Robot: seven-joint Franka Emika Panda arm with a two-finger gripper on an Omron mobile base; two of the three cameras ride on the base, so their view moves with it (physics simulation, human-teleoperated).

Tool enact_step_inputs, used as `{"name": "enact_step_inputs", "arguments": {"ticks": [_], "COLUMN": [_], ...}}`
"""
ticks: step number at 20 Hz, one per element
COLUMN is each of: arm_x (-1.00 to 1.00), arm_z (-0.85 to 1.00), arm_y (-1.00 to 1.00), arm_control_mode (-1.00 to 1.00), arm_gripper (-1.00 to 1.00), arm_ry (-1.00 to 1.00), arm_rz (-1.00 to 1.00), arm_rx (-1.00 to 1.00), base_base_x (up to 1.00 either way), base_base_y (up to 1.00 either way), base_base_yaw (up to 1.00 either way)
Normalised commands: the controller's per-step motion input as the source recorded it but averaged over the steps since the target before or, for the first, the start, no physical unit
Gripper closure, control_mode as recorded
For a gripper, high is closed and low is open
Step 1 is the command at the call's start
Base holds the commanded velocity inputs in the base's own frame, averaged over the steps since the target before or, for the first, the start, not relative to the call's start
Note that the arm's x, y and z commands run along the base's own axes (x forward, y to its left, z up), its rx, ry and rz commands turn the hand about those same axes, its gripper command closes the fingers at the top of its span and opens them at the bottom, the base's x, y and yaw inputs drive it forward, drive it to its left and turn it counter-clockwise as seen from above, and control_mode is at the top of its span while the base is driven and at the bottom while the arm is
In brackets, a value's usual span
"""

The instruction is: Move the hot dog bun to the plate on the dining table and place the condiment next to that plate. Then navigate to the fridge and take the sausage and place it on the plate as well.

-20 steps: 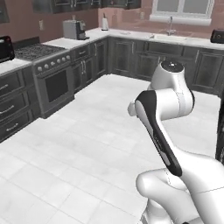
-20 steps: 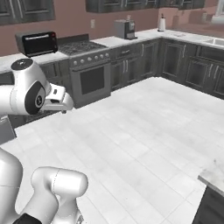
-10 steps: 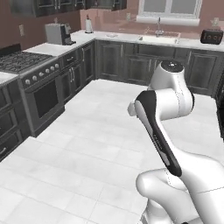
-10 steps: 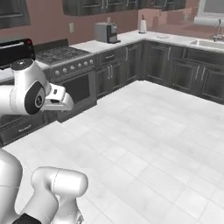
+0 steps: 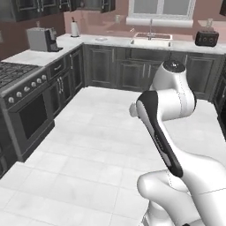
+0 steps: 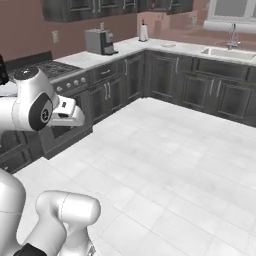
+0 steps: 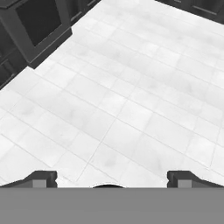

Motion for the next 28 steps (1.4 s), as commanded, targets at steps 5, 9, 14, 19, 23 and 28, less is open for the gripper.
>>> {"name": "enact_step_inputs", "arguments": {"ticks": [5,9,14,19,23,28], "arm_x": [0.00,0.00,0.00,0.00,0.00,0.00], "arm_z": [0.00,0.00,0.00,0.00,0.00,0.00], "arm_y": [0.00,0.00,0.00,0.00,0.00,0.00], "arm_control_mode": [1.00,1.00,1.00,1.00,1.00,1.00], "arm_gripper": [-1.00,-1.00,-1.00,-1.00,-1.00,-1.00], "arm_ry": [0.00,0.00,0.00,0.00,0.00,0.00], "arm_rz": [0.00,0.00,0.00,0.00,0.00,0.00], "arm_rx": [0.00,0.00,0.00,0.00,0.00,0.00], "base_base_x": [0.95,1.00,1.00,1.00,1.00,1.00], "base_base_y": [0.30,0.39,0.44,0.39,0.32,0.33], "base_base_yaw": [-0.23,-0.24,-0.23,-0.20,-0.15,-0.08]}}
